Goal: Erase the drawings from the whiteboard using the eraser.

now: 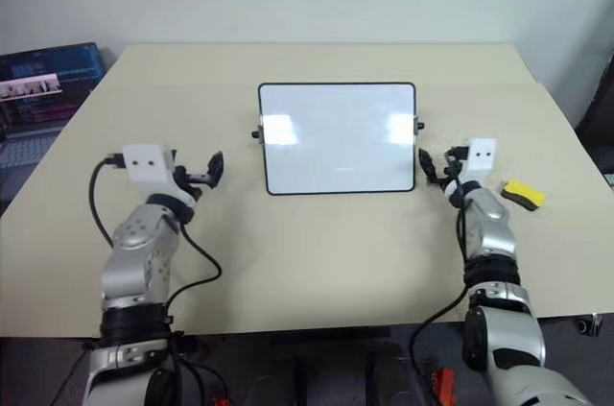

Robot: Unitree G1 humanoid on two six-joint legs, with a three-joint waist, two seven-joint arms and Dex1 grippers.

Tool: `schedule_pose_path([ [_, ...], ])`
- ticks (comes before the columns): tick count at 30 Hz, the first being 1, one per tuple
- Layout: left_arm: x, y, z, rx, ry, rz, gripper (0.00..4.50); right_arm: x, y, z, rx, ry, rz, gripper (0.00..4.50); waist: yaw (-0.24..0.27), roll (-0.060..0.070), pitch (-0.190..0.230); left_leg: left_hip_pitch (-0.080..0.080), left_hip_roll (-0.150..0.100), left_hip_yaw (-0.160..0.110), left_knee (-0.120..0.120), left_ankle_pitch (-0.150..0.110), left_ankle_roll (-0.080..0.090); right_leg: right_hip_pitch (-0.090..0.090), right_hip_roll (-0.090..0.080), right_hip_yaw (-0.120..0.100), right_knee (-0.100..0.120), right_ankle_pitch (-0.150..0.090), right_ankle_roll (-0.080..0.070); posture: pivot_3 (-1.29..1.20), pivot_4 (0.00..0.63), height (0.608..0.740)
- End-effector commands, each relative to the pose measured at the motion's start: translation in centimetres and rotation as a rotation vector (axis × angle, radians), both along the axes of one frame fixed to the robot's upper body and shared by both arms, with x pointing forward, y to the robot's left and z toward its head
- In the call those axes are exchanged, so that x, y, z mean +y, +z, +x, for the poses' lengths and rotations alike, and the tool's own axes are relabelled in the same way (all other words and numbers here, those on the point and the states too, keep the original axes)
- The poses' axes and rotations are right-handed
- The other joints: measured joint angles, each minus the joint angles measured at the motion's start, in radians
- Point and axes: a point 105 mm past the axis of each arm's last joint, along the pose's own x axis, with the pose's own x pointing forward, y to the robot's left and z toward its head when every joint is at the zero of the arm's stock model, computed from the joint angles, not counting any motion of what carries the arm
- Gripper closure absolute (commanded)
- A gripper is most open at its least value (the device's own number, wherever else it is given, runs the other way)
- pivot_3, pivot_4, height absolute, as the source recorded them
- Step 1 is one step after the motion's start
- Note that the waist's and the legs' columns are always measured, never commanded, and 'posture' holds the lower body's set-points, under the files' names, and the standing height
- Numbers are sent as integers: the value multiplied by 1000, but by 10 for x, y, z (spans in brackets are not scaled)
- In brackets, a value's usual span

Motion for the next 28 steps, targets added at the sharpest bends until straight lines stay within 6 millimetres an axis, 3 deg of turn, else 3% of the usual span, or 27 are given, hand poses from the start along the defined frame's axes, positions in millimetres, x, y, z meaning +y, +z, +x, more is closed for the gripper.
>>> schedule_pose_path([
  [1, 0, 4, 0, -35, 7, 13, 0, 4, 17, -2, -93, -26, 0, 17, 0, 0, 0, 0, 0, 0, 0, 0, 0, 0, 0, 0, 0, 0, 0, 0, 150, 740],
  [12, -1, -15, 3, 1, 35, 4, 0, -8, 9, -1, -90, -118, -16, 17, 0, 0, 0, 0, 0, 0, 0, 0, 0, 0, 0, 0, 0, 0, 0, 0, 150, 740],
  [23, 16, -6, -2, -37, 84, 6, 0, 11, 24, 9, -126, -80, -20, 17, -1, 0, 0, 0, 0, 0, 0, 0, 0, 0, 0, 0, 0, 0, 0, 0, 150, 740],
  [28, 35, -13, -23, -33, 159, 5, 0, 24, 14, 17, -89, -75, -34, 17, -7, 0, -1, 1, 1, 0, -1, 0, 0, 0, 1, 1, 0, 0, 0, 0, 150, 740],
])
